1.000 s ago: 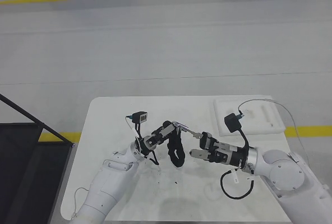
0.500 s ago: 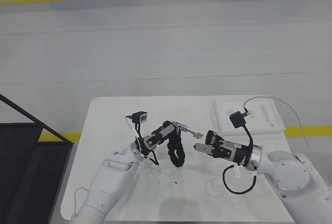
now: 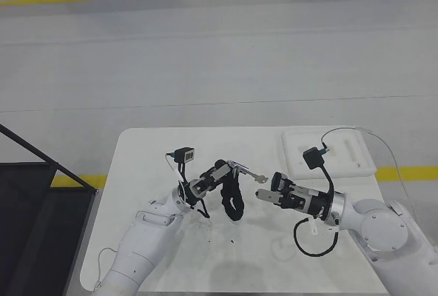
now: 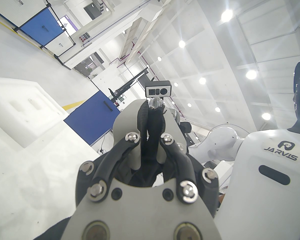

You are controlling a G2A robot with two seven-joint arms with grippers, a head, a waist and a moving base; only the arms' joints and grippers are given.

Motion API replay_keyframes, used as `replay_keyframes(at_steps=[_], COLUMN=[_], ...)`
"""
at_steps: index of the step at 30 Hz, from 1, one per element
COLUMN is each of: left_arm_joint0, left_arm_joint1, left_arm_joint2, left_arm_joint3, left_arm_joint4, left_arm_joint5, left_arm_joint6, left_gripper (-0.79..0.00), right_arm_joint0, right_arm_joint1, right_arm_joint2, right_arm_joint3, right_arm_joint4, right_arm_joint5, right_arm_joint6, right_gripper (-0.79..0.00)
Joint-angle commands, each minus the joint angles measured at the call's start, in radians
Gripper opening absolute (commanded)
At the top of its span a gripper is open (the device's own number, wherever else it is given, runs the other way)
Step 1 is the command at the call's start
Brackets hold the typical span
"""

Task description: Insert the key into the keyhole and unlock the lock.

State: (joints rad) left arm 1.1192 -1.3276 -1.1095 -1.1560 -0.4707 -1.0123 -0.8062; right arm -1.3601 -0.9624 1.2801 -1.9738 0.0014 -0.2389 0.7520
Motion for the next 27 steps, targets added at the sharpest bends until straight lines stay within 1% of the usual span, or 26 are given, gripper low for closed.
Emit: replay_keyframes(at_steps=[1, 9, 19, 27], left_arm_joint0=[0.000, 0.000, 0.000, 0.000], left_arm_joint1=[0.000, 0.000, 0.000, 0.000], left_arm_joint2=[0.000, 0.000, 0.000, 0.000], left_arm_joint3=[0.000, 0.000, 0.000, 0.000], left_arm_joint4=[0.000, 0.000, 0.000, 0.000], left_arm_joint5=[0.000, 0.000, 0.000, 0.000], left_arm_joint6=[0.000, 0.000, 0.000, 0.000], left_gripper=[-0.785, -0.785, -0.785, -0.785], right_arm_joint0=[0.000, -0.003, 0.030, 0.052], right_arm_joint1=[0.000, -0.001, -0.009, -0.014], right_arm_joint2=[0.000, -0.005, -0.031, -0.052], right_arm_joint3=[0.000, -0.005, -0.020, -0.047], right_arm_joint4=[0.000, -0.001, -0.018, -0.043], right_arm_joint5=[0.000, 0.003, 0.128, 0.194], right_arm_joint6=[0.000, -0.011, -0.026, -0.017], right_gripper=[0.000, 0.000, 0.000, 0.000])
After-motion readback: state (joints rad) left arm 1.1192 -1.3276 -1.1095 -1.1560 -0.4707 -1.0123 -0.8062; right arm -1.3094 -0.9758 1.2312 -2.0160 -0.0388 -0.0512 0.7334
